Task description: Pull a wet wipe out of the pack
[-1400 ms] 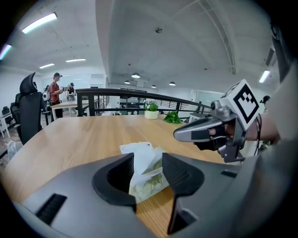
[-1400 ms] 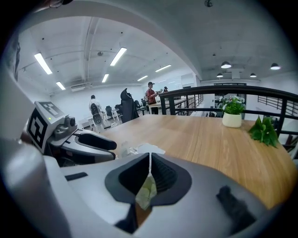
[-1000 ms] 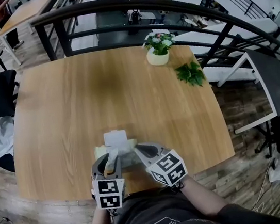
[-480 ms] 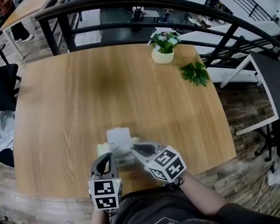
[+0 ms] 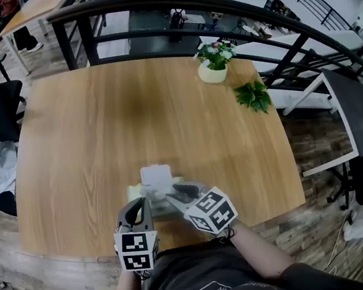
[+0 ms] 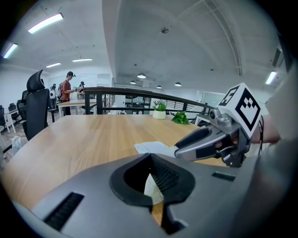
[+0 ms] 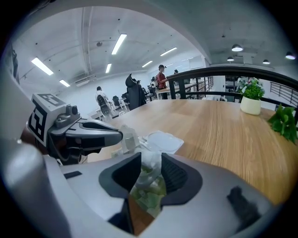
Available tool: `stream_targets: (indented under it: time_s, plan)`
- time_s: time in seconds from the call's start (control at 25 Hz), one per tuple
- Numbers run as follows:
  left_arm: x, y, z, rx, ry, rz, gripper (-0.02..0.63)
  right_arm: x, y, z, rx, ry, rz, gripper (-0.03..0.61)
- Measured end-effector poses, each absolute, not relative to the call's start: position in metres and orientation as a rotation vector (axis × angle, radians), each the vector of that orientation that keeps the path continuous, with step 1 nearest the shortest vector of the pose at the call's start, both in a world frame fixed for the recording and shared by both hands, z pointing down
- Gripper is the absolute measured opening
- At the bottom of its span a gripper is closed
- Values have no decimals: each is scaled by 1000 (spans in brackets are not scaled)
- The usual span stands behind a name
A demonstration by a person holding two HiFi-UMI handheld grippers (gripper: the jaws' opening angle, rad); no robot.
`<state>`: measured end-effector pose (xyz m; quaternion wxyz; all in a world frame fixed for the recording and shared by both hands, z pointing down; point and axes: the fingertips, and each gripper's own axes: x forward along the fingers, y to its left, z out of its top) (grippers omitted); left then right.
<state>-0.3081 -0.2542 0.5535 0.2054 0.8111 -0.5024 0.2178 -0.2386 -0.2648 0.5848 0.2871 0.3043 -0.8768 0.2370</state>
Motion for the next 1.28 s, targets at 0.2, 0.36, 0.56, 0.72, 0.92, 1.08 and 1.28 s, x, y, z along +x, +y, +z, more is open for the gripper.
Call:
stream_targets:
  time_s: [0.2,0.36,0.56,0.72,0.92,1.08,1.28]
  plan:
    - [-308,-253,554,2258,-1397,606,14,-240,-267,588,808,-2322,614,123]
    - [-309,-250,555,2242,-1417,619,14,-242,-265,591,780,-2302,557,130]
    - [-311,-248,556,2210,-1449,628,15,-242,-268,591,791,-2294,519,129]
    - [-312,-245,556,2182,-1474,619,14,-244,-266,591,745,-2285,454,106]
    - [-312,-241,556,2166,-1492,628,14,-238,-263,589,701,-2286,440,35]
    - [-314,-240,556,2150,-1503,636,14,-230,-264,586,724,-2292,447,32]
    - [-313,-239,556,2134,-1527,647,14,-212,-263,583,742,-2299,463,32]
